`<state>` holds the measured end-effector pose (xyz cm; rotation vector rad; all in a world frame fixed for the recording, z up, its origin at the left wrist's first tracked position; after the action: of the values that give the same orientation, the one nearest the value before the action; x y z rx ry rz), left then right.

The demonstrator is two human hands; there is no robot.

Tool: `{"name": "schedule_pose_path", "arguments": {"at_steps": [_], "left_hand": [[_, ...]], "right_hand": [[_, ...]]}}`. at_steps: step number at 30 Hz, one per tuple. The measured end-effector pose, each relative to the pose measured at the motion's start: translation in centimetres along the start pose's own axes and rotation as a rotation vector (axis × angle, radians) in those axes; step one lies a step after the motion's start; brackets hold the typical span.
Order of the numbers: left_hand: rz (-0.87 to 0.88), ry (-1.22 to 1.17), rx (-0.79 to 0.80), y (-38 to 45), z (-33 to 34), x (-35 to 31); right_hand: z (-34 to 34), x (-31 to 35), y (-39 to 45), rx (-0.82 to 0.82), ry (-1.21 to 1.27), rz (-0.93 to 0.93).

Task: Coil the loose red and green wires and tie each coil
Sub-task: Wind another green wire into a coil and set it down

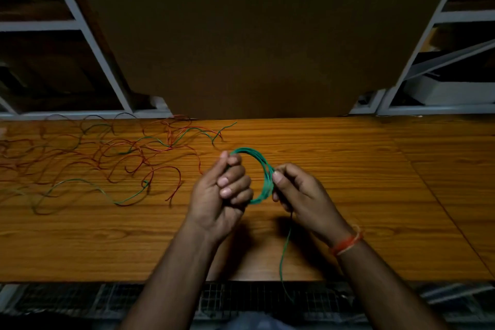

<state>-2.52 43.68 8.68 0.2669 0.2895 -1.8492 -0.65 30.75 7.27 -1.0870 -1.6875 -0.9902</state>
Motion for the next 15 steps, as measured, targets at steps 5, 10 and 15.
{"name": "schedule_pose_path", "arguments": {"at_steps": [5, 10, 15], "left_hand": [[0.256, -0.081, -0.118, -0.6, -1.4, -5.7], [0.419, 0.053, -0.277, -1.9, -3.0, -9.7], [0.344, 0.538, -0.343, -1.7, -2.5, -7.0]], "right_hand": [[-0.1, -4.6, -4.0, -0.027, 0.127, 0.167], [-3.5, -6.2, -7.2, -0.184, -0.15, 0.244], [-2.7, 1.9, -5.9, -0.12, -0.495, -0.141]]}}
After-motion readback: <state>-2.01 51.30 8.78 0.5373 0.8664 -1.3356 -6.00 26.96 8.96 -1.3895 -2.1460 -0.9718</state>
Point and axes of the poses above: each hand's wrist, its own y-axis towards the middle knuckle, its own z-axis out of the palm, x = y × z, the point moved 9 cm from there along y, towards the middle knuckle, and after that the axes turned 7 degrees about -y, right-handed, at the moved point
